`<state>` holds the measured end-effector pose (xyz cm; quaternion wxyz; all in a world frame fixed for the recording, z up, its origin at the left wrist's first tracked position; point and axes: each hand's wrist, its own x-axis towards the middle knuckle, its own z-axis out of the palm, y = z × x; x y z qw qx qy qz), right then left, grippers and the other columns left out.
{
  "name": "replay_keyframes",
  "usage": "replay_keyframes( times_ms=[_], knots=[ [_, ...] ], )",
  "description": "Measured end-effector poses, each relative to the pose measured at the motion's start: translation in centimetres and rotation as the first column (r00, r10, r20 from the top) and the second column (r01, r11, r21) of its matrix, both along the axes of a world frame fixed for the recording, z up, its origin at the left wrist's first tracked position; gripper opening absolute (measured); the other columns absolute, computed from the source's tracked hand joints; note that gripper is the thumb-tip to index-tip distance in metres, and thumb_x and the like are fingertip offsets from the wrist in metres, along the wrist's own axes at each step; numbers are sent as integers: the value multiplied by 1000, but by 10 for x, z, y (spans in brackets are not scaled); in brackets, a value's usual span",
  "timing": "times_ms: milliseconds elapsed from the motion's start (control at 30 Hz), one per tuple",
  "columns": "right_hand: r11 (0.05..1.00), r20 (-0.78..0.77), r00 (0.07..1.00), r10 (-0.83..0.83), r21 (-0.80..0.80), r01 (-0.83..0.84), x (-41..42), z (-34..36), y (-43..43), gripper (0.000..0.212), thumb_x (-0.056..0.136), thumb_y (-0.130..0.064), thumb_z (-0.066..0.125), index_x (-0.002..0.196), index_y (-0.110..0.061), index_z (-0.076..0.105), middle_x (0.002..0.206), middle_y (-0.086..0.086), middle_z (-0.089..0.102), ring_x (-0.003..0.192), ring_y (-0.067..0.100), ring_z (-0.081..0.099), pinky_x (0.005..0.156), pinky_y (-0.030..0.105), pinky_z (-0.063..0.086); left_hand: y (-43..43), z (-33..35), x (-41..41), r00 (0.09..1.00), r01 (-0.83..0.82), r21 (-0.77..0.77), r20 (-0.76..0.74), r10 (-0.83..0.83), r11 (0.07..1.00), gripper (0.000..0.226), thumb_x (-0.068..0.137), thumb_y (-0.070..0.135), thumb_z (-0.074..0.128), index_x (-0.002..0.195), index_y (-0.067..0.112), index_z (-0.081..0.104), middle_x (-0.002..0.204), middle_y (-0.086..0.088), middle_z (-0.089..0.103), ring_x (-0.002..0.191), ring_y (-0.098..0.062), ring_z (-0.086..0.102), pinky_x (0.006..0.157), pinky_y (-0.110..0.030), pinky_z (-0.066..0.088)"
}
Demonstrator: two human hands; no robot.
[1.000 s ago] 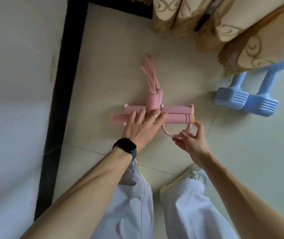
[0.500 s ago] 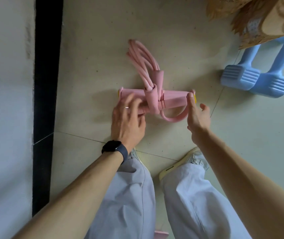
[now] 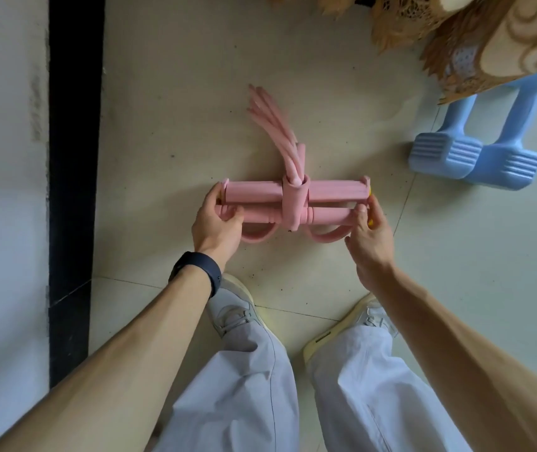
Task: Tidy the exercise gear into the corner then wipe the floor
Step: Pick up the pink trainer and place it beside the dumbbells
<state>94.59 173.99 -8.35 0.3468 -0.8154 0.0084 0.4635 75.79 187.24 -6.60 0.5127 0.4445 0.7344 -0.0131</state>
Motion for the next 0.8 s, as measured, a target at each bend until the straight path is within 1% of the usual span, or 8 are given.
replay_keyframes(
  times_ms=[67,200,300,400,533,667,733,800],
  knots=[
    [1000,29,999,-17,0,17,14,2,6,41,103,-38,38,139,-58,42,113,-14,64,92,6,56,87,34,44,16,3,12,996,81,15,22,-81,997,54,92,19,65,138,42,51,116,9,63,106,-15,61,101,-29,47],
    [994,52,994,-98,-46,100,48,4,31,40,93,-49,40,130,-65,46,112,-17,66,102,10,61,101,39,46,62,10,59,964,263,99,24,-267,960,51,93,21,59,140,39,49,128,4,62,112,-20,60,100,-35,49],
    [990,161,980,-114,-60,125,77,2,57,41,92,-53,40,131,-59,50,105,-17,64,98,14,58,94,37,48,96,5,95,927,361,207,29,-375,909,49,94,22,59,141,34,49,131,4,61,118,-20,58,103,-37,46],
    [995,256,966,38,-100,-13,99,-1,77,39,102,-45,36,138,-47,48,115,-10,66,110,23,62,102,44,49,117,-13,114,921,367,258,34,-388,893,50,94,22,60,142,31,49,131,0,61,118,-21,59,102,-34,46],
    [935,342,884,319,-266,-234,108,-7,82,44,105,-46,26,147,-38,38,125,10,66,111,37,60,94,40,48,113,-37,111,916,375,323,18,-402,869,49,92,32,64,139,30,51,123,-5,64,115,-25,57,99,-38,46],
    [938,348,895,279,-300,-176,108,-12,85,45,104,-48,25,146,-40,38,121,11,67,106,37,61,87,33,46,107,-41,113,919,369,364,-3,-395,855,51,92,32,62,141,29,49,123,-4,64,117,-23,55,98,-35,45],
    [943,330,912,245,-299,-145,107,-11,86,46,104,-49,25,149,-45,33,121,11,66,105,36,61,87,31,44,111,-41,113,928,352,324,4,-373,878,51,93,32,62,142,29,47,124,-5,62,117,-23,55,97,-28,44],
    [924,295,912,287,-338,-181,107,-9,85,48,102,-55,24,150,-49,26,115,7,65,101,35,61,89,34,47,114,-33,115,901,420,278,-19,-432,864,53,96,34,58,146,30,41,131,-7,56,120,-23,51,91,-20,36]
  ],
)
